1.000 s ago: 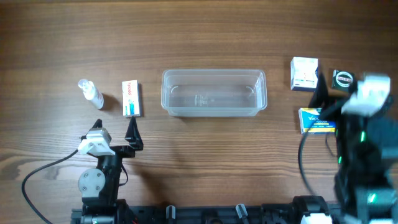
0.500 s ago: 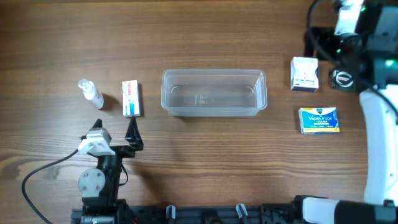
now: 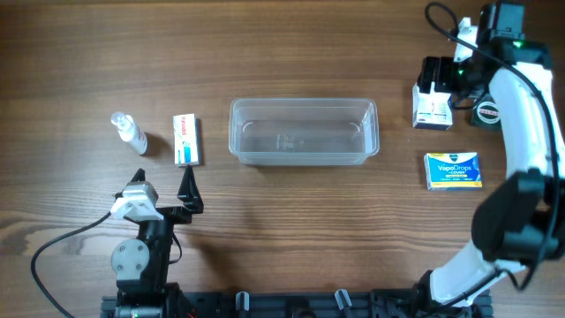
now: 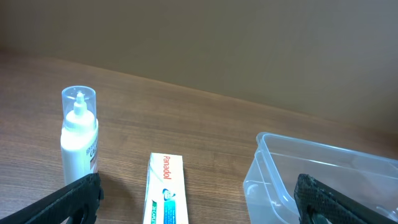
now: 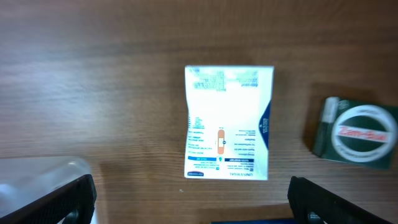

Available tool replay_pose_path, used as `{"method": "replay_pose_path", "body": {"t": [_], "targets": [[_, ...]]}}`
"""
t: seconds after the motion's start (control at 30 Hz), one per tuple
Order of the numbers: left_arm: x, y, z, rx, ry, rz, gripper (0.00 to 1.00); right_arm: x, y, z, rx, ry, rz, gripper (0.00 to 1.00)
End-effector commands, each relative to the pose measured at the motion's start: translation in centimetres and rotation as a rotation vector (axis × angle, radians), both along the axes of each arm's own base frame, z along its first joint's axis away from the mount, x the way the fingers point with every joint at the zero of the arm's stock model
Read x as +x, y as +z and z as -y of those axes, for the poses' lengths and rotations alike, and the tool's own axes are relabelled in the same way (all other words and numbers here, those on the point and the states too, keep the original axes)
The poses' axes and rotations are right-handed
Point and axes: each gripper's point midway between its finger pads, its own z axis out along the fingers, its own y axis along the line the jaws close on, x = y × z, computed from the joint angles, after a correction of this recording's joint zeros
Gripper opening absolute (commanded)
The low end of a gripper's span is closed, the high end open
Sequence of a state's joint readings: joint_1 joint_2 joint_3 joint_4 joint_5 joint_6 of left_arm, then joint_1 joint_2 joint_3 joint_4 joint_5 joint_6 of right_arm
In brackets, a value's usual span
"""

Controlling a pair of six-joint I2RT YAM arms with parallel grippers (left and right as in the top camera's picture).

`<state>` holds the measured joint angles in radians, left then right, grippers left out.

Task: Pack container
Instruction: 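Reach the right gripper to the white box and grasp it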

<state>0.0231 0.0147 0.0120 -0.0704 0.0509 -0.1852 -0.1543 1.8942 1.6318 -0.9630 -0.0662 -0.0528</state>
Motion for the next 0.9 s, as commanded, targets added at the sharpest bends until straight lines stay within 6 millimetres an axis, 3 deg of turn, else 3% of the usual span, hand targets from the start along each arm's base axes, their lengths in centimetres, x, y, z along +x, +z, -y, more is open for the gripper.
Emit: {"method": "replay_pose_path", "body": {"t": [0.0, 0.13, 0.43, 0.6, 0.77, 0.87], "targets": [[0.0, -0.2, -0.1, -0.006, 0.000, 0.000, 1.00, 0.4, -2.9, 0.6, -0.011, -0.013, -0.057, 1.00], [0.0, -0.2, -0.1, -0.006, 0.000, 0.000, 1.00, 1.4, -5.3, 1.4, -0.034, -0.022, -0.072, 1.00], [0.0, -0.2, -0.1, -0.006, 0.000, 0.000, 1.00, 1.5, -7.4, 3.6, -0.088, -0.013, -0.097, 1.00], [0.0, -0.2, -0.1, -0.006, 0.000, 0.000, 1.00, 1.7, -8.3, 2.7, -0.051, 0.039, -0.098, 1.00], [0.0, -0.2, -0.1, -0.006, 0.000, 0.000, 1.00, 1.4, -10.7, 2.2, -0.027, 0.086, -0.148, 1.00], [0.0, -0.2, -0.1, -0.006, 0.000, -0.001, 1.00, 1.9, -10.8, 2.3, -0.030, 0.084, -0.128, 1.00]]}}
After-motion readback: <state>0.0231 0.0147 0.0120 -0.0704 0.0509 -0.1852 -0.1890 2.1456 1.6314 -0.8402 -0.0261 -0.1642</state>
